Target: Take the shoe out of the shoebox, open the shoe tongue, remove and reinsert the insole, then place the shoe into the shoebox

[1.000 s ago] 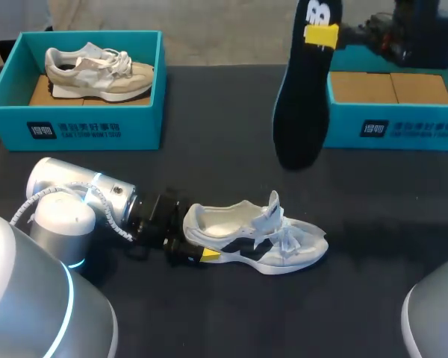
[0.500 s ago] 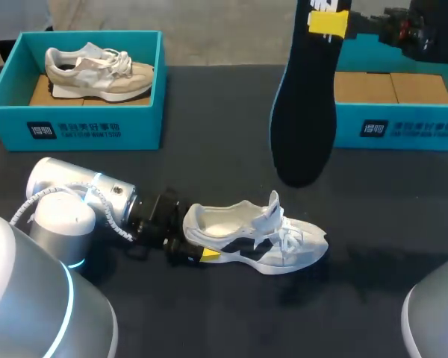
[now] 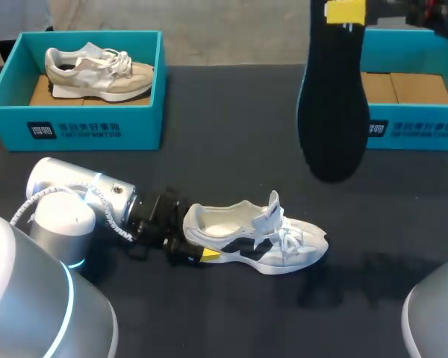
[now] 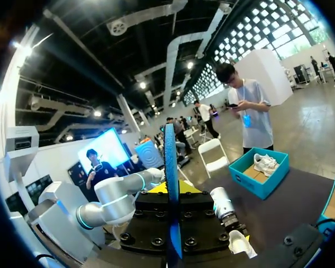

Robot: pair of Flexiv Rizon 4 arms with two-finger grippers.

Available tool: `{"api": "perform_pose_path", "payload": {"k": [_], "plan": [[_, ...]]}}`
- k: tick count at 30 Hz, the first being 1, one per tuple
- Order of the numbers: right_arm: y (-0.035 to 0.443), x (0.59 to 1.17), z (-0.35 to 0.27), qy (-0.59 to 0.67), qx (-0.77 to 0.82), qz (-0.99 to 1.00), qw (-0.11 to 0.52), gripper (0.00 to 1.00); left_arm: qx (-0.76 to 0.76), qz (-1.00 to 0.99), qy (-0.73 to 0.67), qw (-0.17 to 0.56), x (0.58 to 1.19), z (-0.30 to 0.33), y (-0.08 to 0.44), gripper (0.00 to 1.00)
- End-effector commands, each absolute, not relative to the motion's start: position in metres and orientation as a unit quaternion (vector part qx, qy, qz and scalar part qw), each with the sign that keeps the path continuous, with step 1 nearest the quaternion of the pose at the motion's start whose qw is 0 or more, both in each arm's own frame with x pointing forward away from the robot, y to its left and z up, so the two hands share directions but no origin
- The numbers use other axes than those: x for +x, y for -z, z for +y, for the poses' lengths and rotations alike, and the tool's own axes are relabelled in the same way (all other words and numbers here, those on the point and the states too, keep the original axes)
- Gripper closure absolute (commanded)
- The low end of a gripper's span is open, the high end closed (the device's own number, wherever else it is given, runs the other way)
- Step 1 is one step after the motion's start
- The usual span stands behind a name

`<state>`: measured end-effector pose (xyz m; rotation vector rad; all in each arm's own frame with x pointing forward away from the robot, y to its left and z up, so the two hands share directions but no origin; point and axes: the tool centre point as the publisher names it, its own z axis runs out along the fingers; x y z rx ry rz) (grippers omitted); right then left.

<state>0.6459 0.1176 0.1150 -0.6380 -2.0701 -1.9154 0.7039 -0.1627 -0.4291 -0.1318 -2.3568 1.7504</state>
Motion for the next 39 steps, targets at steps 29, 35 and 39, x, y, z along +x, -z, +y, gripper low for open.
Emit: {"api": "perform_pose_path", "payload": {"k": [29,35,39], "plan": [[-0.178,0.614,0.105,0.639,-0.245,-0.716,0.139,1.0,-0.044,-0.799,-0.592,0.101,0.704,-0.164,0.431,1.0],[-0.174,0.603,0.103,0.636,-0.246,-0.716,0.148,1.0,-0.044,-0.799,-0.592,0.101,0.704,-0.164,0.431,1.0],[-0.169,0.597,0.1,0.646,-0.244,-0.706,0.156,1.0,-0.044,-0.799,-0.592,0.101,0.704,-0.164,0.431,1.0]]}}
